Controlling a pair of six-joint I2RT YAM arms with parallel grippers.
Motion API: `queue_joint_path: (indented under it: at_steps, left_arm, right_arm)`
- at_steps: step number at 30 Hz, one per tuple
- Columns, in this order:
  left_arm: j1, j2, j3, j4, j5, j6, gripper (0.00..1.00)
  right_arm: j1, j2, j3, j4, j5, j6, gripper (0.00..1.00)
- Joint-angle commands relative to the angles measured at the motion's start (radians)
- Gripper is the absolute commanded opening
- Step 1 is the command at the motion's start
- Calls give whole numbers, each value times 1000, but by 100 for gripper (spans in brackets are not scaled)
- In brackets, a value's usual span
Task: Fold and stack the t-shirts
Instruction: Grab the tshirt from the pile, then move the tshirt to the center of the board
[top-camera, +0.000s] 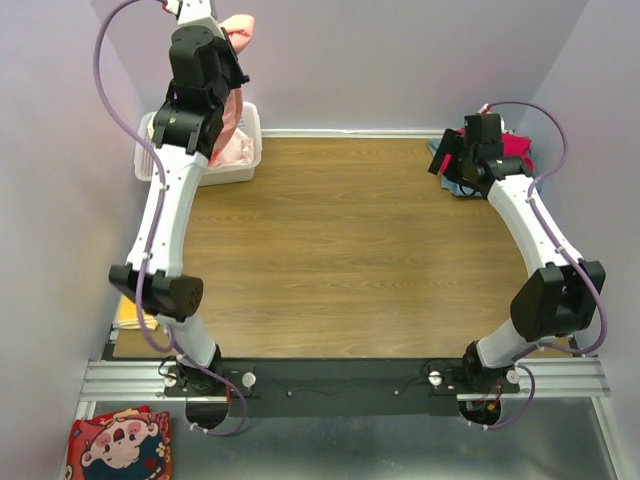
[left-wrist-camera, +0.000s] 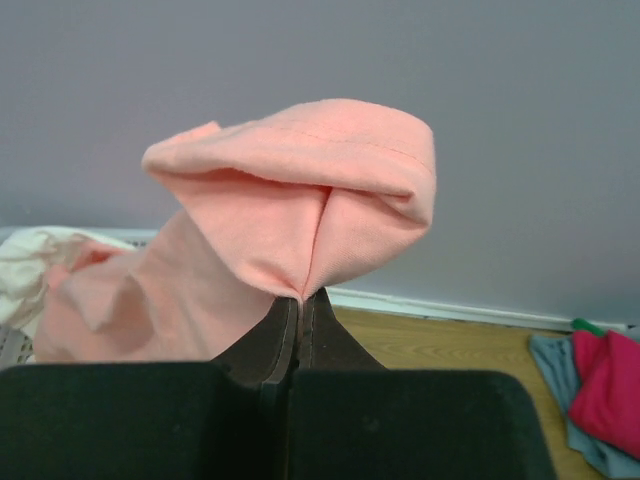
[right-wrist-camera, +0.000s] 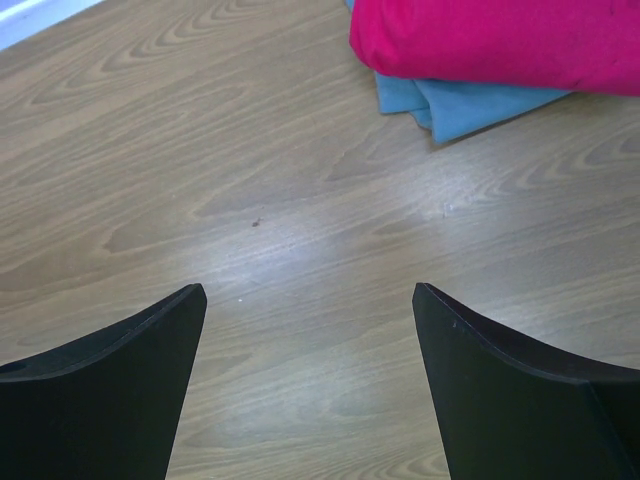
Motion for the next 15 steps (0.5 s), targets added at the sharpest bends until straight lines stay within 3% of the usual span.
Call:
queue_joint_path:
  at_steps: [1, 8, 15]
  left_arm:
    - [-94, -172, 23, 57, 9, 31, 0]
    - [-226, -322, -8, 63, 41, 51, 0]
    - [-286, -421, -9, 97, 142, 47, 0]
  right_arm:
    - [5, -68, 7, 10, 48, 12, 93]
    - [6, -142, -24, 8, 78, 27, 93]
    - [5, -198, -64, 10, -56, 15, 93]
